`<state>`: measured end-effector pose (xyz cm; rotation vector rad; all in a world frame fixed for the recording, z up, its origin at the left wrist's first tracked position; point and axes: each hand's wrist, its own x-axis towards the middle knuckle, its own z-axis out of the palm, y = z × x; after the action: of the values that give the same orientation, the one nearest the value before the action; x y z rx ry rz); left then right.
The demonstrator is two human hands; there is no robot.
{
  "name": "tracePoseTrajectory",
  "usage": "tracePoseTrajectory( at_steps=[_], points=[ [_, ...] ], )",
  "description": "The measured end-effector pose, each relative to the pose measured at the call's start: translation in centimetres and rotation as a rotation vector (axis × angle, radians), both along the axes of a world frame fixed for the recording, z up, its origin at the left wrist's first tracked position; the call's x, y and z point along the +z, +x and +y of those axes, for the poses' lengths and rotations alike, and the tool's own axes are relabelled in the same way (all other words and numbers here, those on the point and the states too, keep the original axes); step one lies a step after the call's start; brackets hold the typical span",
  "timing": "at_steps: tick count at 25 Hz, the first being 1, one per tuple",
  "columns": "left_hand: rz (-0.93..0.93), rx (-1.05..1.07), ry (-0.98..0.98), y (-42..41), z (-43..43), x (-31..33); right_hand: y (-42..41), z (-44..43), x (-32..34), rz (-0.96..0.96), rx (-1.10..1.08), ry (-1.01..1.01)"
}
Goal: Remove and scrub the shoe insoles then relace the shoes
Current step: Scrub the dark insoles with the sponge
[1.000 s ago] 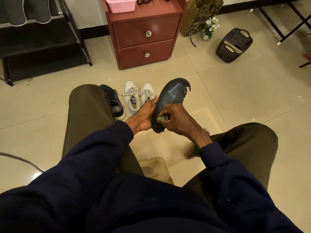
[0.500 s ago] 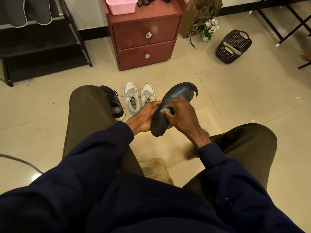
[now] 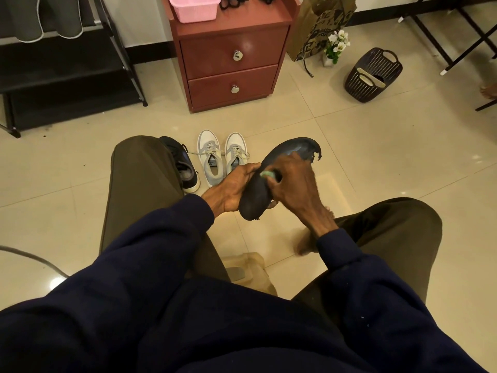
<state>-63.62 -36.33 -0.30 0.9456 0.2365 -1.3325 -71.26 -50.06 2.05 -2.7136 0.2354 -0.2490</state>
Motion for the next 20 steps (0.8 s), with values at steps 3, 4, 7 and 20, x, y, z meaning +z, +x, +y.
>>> tracePoseTrajectory(
  at_steps=[3, 4, 7, 20],
  points=[
    [-0.002, -0.063, -0.011, -0.3, 0.0, 0.4, -0.3, -1.4, -0.9, -0.033, -0.246, -0.005],
    [-0.004, -0.048, 0.004, -0.2, 0.0, 0.5, -0.4, -0.7, -0.8, -0.034, -0.172, 0.046],
    [-0.034, 0.011, 0.093, 0.2, 0.0, 0.1, -1.1, 2.4, 0.4, 0.089, 0.198, 0.255],
    [-0.022, 0.113, 0.072, 0.4, -0.3, -0.7, -1.1, 0.4, 0.8, 0.203, 0.125, 0.004]
  ],
)
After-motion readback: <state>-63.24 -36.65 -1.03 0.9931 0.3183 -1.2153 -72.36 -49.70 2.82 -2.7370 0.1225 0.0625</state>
